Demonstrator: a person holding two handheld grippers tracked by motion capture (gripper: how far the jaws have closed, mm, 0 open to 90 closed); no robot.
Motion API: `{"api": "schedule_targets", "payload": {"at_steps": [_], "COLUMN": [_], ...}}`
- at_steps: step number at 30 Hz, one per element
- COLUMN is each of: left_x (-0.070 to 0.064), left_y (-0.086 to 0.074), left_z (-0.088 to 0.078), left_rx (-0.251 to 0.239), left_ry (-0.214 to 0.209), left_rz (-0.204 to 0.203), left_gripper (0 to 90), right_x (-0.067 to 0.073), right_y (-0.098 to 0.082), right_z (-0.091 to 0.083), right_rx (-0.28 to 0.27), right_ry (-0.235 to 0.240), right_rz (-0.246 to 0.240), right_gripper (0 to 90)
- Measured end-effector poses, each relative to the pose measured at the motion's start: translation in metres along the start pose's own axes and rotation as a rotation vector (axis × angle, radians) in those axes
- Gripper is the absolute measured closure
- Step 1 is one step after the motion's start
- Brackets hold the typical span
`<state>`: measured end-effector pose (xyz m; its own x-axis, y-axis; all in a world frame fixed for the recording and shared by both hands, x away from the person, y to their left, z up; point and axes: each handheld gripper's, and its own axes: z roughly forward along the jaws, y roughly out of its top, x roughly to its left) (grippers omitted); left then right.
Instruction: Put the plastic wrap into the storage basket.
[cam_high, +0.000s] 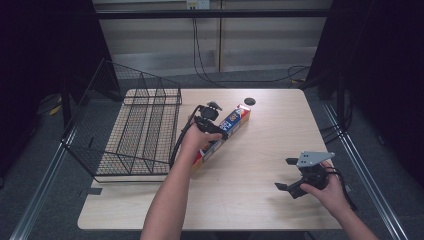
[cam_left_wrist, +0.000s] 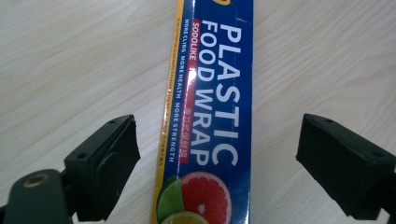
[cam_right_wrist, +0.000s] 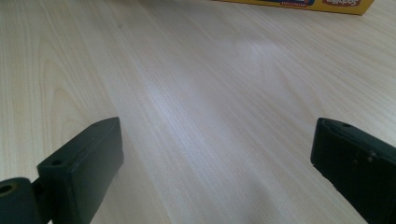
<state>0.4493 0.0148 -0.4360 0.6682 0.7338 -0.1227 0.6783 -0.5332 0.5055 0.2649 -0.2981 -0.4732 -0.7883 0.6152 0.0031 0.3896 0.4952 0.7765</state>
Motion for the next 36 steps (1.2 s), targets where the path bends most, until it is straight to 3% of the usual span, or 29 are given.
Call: {"api": "schedule_targets", "payload": {"at_steps": [3, 13, 17, 21, 26, 27, 31, 33, 35, 36], "left_x": [0.001, 0.004, 0.006, 0.006, 0.004, 0.003, 0.001, -0.003, -0.005, -0.004], "left_y": [-0.001, -0.001, -0.001, -0.002, -0.003, -0.003, -0.004, -0.002, 0.000, 0.001], "left_z": [0.003, 0.010, 0.012, 0.014, 0.014, 0.013, 0.010, 0.008, 0.009, 0.008], "left_rx": [0.030, 0.054, 0.059, 0.083, 0.071, 0.087, 0.124, 0.157, 0.162, 0.178], "left_ry": [-0.005, -0.003, -0.005, -0.002, 0.006, 0.009, -0.001, 0.016, 0.028, 0.019], "left_rz": [-0.001, 0.002, -0.003, -0.010, 0.006, 0.025, 0.016, 0.059, 0.049, 0.064], "left_gripper": [13.4, 19.3, 25.3, 36.8, 38.5, 39.4, 40.1, 40.5, 40.1, 39.9], "right_x": [0.000, 0.000, 0.000, 0.000, 0.000, 0.000, 0.000, 0.000, 0.000, 0.000], "right_y": [0.000, 0.000, 0.000, 0.000, 0.000, 0.000, 0.000, 0.000, 0.000, 0.000], "right_z": [0.000, 0.001, 0.001, 0.001, 0.001, 0.001, 0.001, 0.001, 0.001, 0.002], "right_rx": [0.004, 0.002, 0.002, 0.004, 0.005, 0.006, 0.005, 0.005, 0.007, 0.009], "right_ry": [-0.003, -0.001, -0.002, 0.000, 0.000, -0.001, 0.000, -0.004, -0.003, 0.004], "right_rz": [-0.002, -0.001, 0.002, 0.002, 0.001, 0.003, 0.001, 0.003, 0.001, -0.003], "right_gripper": [2.3, 2.3, 2.3, 2.3, 2.2, 2.3, 2.2, 2.2, 2.3, 2.3]}}
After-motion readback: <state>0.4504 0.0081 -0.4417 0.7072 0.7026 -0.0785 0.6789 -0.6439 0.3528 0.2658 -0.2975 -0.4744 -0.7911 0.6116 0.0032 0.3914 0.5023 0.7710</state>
